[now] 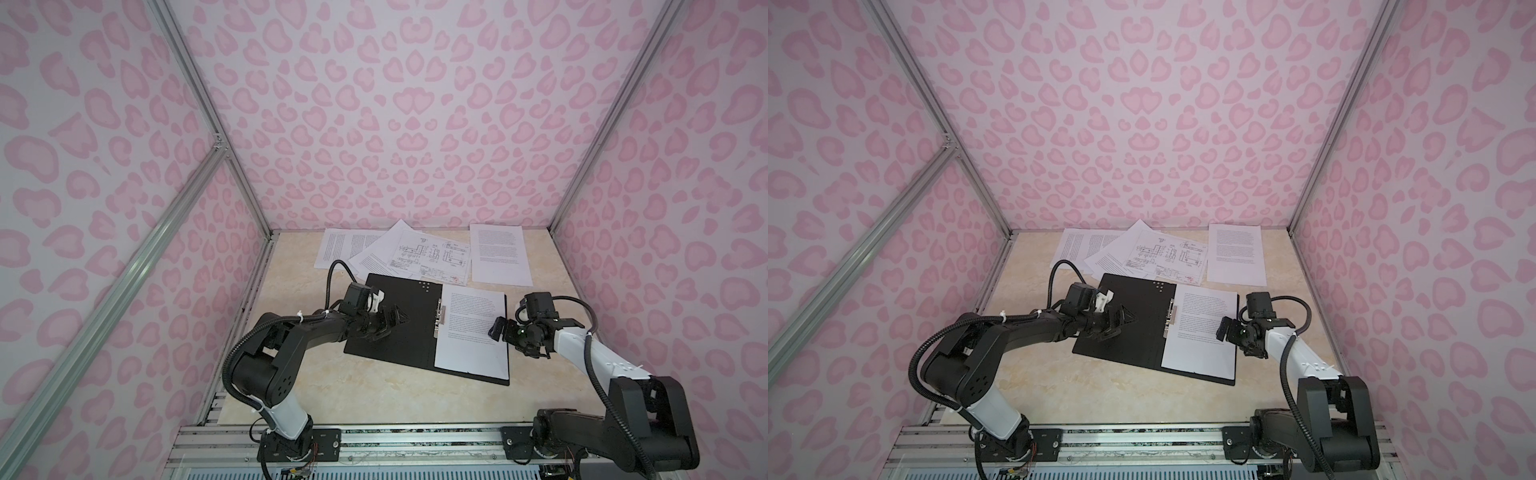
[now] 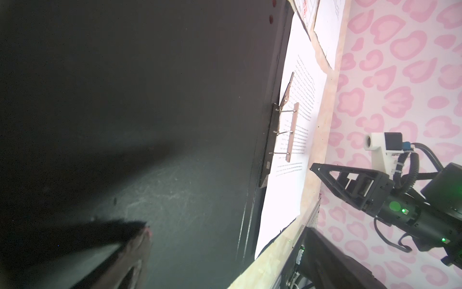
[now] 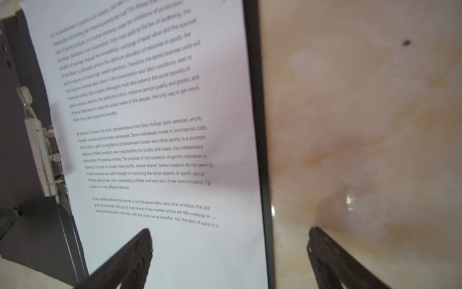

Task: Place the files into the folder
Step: 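Release the sheet and raise the right gripper away from the folder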

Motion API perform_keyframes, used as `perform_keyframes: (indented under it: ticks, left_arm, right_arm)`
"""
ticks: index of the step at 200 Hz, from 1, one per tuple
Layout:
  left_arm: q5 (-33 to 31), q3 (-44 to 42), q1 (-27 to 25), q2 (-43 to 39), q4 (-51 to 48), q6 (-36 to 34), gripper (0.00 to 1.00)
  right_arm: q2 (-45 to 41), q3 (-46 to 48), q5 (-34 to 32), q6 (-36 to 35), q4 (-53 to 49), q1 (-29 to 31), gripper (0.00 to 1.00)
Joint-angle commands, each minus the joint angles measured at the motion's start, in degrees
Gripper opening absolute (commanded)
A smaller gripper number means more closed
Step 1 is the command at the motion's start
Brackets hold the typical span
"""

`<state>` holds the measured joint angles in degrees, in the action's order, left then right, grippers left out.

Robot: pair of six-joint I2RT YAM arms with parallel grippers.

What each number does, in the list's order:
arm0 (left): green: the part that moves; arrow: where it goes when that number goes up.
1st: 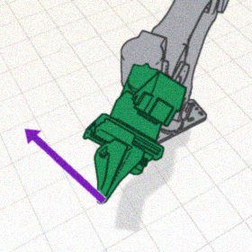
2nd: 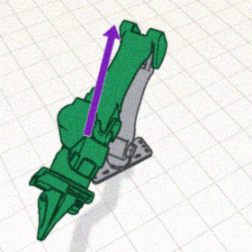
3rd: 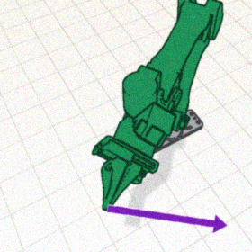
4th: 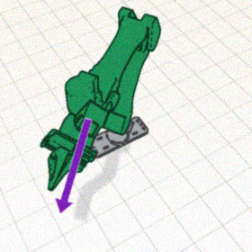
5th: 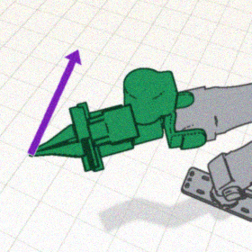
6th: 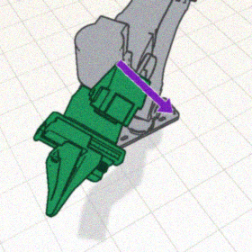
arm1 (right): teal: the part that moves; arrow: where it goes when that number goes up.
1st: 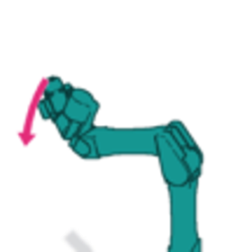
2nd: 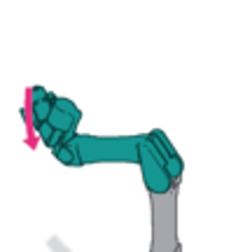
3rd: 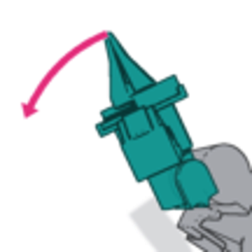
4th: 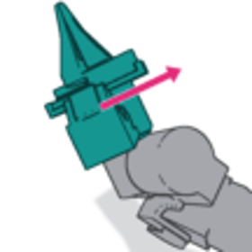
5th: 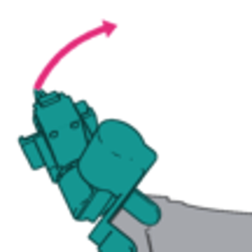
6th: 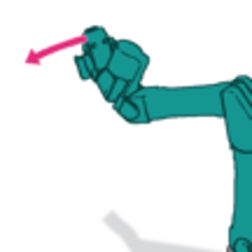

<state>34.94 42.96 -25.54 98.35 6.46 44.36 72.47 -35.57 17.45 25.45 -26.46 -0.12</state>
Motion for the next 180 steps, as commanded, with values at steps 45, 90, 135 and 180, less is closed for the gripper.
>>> perform_keyframes:
  ticks: [45, 90, 135, 180]
  left_arm:
    - [-12.3, 0.5, -0.3, -5.1, -28.8, -2.4, 0.99]
    - [-11.6, 8.1, -5.1, -15.2, -36.3, -7.6, 0.99]
    - [-14.5, 12.5, -5.4, -25.0, -38.5, -7.6, 0.96]
    - [-8.6, 17.0, -5.3, -24.1, -38.0, -9.6, 0.96]
  right_arm:
    - [-6.3, -3.6, -5.4, 1.2, 3.1, -6.4, 0.97]
    - [7.4, -13.7, -0.5, 3.4, 8.5, -11.1, 0.92]
    - [20.9, -21.6, 1.2, 9.3, 17.7, -14.3, 0.90]
    - [32.2, -27.4, 2.7, 15.5, 22.5, -17.2, 0.87]
